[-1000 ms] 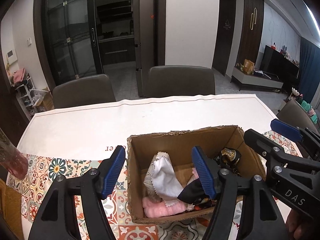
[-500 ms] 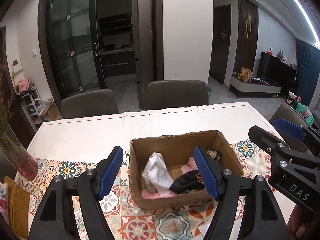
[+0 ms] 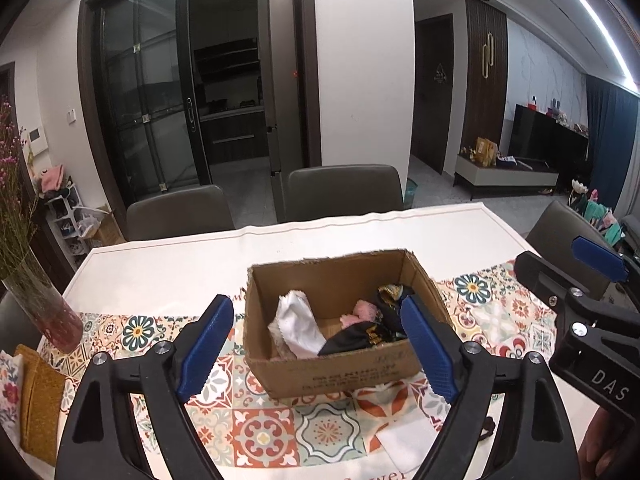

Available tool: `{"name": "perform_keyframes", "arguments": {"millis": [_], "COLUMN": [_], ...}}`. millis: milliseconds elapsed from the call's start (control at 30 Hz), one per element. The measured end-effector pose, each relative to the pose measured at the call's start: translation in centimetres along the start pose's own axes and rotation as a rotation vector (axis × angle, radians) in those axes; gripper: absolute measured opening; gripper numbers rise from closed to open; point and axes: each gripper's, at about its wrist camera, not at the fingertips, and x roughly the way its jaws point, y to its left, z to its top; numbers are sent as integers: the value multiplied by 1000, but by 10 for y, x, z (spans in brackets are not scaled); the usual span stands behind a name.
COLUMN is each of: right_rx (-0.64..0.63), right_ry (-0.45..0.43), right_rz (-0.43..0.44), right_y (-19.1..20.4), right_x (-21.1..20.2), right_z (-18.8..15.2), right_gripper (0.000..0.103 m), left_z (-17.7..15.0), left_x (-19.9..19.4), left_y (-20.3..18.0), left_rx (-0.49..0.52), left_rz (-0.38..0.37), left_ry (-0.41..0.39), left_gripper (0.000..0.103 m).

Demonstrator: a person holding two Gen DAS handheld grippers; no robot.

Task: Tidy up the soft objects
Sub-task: 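Move both tools back from the box toward the dark hair tie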

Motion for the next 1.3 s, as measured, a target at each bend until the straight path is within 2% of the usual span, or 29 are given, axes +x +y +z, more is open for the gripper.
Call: {"name": "perform_keyframes", "arguments": {"millis": [200,533,900,1100,1300], "right_rx": [47,97,140,168,181], "right_ry": [34,160,316,380,434], "right_rz": [-53,-98,-116,-121,-122], "right_y": [-21,-47,-63,-75,-84], "right_x": [-4,11,40,56,67], "right_z": [-27,-90,-157,-183,-206], "right_gripper": [81,81,81,81,81], "left_z": [-24,-81,-129,-151,-169], "left_x": [4,39,75,96,114], "left_y": [-20,-45,-63,-79,-92], "left_rx": [28,42,70,97,126], "left_rz": [0,-23,-60,-88,-117], "left_ry": [22,162,280,340,397], "left_gripper": [87,87,86,80,78]}}
